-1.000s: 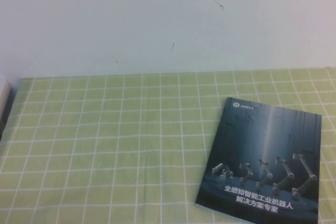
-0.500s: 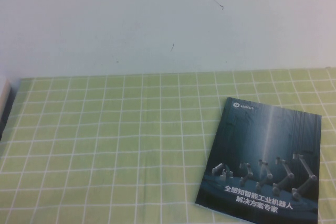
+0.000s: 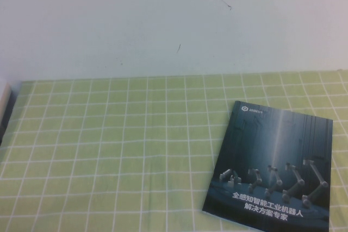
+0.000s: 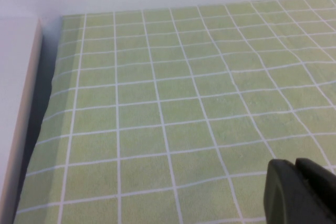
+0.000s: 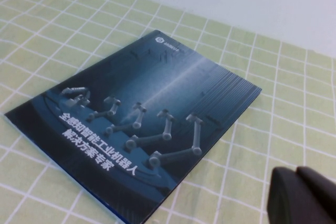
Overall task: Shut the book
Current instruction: 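Close the open booklet and leave it lying on the table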
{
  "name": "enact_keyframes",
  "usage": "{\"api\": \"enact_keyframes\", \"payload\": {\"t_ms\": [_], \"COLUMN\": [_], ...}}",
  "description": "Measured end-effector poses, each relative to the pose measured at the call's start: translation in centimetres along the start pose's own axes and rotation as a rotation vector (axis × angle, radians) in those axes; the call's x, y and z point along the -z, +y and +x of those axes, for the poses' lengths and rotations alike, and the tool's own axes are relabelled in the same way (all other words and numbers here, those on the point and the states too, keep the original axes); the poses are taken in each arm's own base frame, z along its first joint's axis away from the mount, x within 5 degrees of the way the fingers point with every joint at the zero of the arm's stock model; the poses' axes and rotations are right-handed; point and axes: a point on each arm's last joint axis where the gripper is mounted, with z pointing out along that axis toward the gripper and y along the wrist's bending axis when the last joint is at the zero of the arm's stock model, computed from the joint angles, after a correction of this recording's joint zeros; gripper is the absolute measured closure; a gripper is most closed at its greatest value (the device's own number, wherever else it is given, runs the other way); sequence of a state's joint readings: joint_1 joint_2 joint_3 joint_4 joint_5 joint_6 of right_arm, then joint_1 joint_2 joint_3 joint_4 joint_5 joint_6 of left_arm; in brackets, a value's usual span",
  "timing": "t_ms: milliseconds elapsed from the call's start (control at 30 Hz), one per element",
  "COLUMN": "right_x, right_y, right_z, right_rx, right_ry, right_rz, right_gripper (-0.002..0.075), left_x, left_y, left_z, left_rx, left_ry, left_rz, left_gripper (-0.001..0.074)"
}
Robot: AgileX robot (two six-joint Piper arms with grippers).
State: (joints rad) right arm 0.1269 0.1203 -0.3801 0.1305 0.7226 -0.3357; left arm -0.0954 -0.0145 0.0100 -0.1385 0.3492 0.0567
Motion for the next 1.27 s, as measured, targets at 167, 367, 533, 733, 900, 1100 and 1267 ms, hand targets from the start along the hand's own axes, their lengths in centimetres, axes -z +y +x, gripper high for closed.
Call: {"api": "enact_keyframes", "payload": {"t_ms": [167, 367, 533, 733, 900, 1100, 1267], "right_x": [0.0, -2.3, -5.2, -5.4, -5.4, -5.4, -5.3], "right_y": [0.0, 0.1, 0.2, 0.3, 0.3, 0.3, 0.2], "right_z": [0.4, 3.6, 7.3, 7.9, 7.9, 7.9, 7.9], "right_rx": [-0.008, -0.043, -0.052, -0.047, -0.075, -0.11, -0.173], "right_ry": [-0.036, -0.136, -0.123, -0.074, -0.074, -0.077, -0.078], "right_rz": [0.021, 0.128, 0.168, 0.158, 0.157, 0.156, 0.177], "right_gripper": [0.0729, 0.0729, 0.0729, 0.0729, 0.0729, 0.0729, 0.0729], "left_x": [0.0, 0.0, 0.0, 0.0, 0.0, 0.0, 0.0], "left_y": [0.0, 0.0, 0.0, 0.0, 0.0, 0.0, 0.0], "left_z": [0.0, 0.0, 0.0, 0.0, 0.0, 0.0, 0.0], "left_rx": [0.0, 0.003, 0.001, 0.004, 0.004, 0.004, 0.004], "left_ry": [0.0, -0.001, -0.001, -0.003, -0.003, -0.003, -0.003], "left_rz": [0.0, 0.001, 0.002, 0.003, 0.003, 0.003, 0.003], "left_gripper": [0.0738, 0.0738, 0.0738, 0.0738, 0.0738, 0.0738, 0.0738]}}
